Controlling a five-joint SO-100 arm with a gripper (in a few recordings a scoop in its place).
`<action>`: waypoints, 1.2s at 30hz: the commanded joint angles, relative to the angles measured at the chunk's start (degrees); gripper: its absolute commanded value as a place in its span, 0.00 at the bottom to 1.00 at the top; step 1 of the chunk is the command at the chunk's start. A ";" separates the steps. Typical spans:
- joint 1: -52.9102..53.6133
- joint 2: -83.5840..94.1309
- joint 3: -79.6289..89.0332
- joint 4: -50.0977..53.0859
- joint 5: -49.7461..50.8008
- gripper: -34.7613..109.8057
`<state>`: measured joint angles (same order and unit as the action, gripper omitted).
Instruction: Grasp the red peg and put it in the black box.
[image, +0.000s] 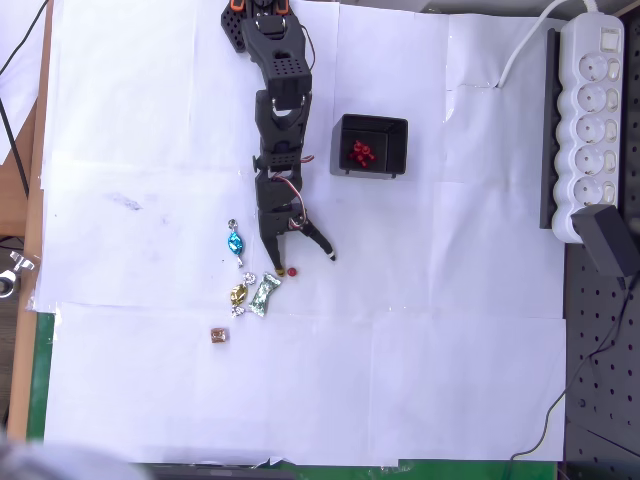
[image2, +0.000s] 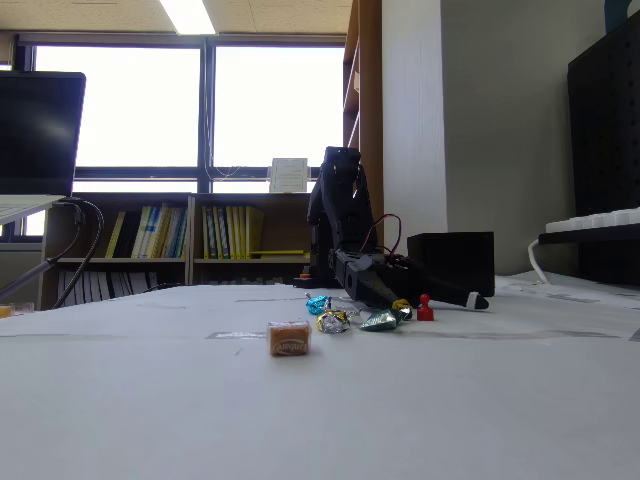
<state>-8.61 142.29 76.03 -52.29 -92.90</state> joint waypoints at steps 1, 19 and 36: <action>-1.76 -1.93 1.67 0.53 -0.70 0.48; -1.67 -1.49 1.85 0.18 -1.41 0.31; -1.67 -1.67 1.67 0.35 -2.29 0.24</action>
<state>-8.61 142.29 76.03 -52.47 -94.75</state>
